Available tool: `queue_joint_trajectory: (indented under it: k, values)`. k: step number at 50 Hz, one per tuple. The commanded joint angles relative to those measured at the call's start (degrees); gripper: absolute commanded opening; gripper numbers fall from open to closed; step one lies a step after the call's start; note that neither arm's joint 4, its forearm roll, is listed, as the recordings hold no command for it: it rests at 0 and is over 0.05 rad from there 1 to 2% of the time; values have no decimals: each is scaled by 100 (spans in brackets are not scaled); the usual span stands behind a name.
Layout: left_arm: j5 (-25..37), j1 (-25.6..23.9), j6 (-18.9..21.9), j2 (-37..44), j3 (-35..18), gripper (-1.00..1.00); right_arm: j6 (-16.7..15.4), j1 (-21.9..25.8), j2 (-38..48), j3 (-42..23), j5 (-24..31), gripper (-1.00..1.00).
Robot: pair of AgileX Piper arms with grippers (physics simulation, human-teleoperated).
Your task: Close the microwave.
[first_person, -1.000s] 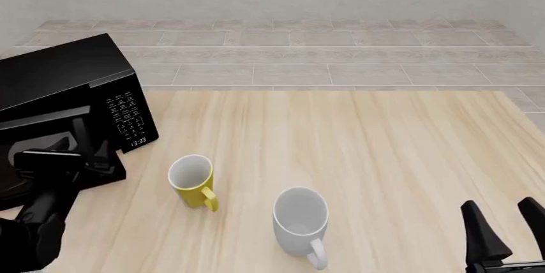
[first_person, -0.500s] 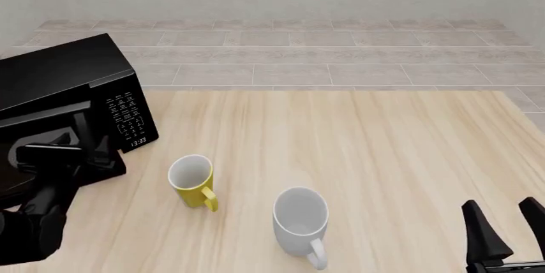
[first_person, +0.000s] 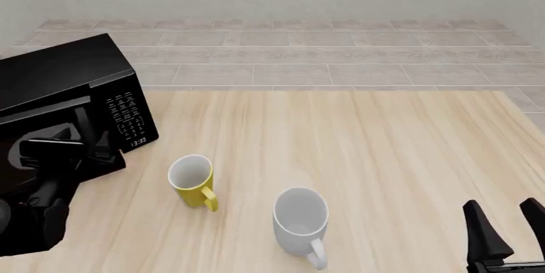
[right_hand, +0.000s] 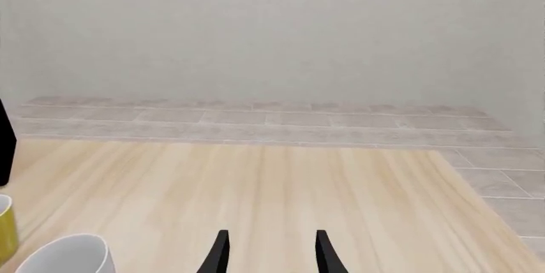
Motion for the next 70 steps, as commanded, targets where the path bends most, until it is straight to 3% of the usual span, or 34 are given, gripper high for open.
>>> queue_joint_trajectory:
  k: [1,70]
  values:
    - [244,257,53,519,-176,100,3,11,0,0,-3,100]
    - [749,492,-106,1166,-917,100,-5,76,0,1,-33,100]
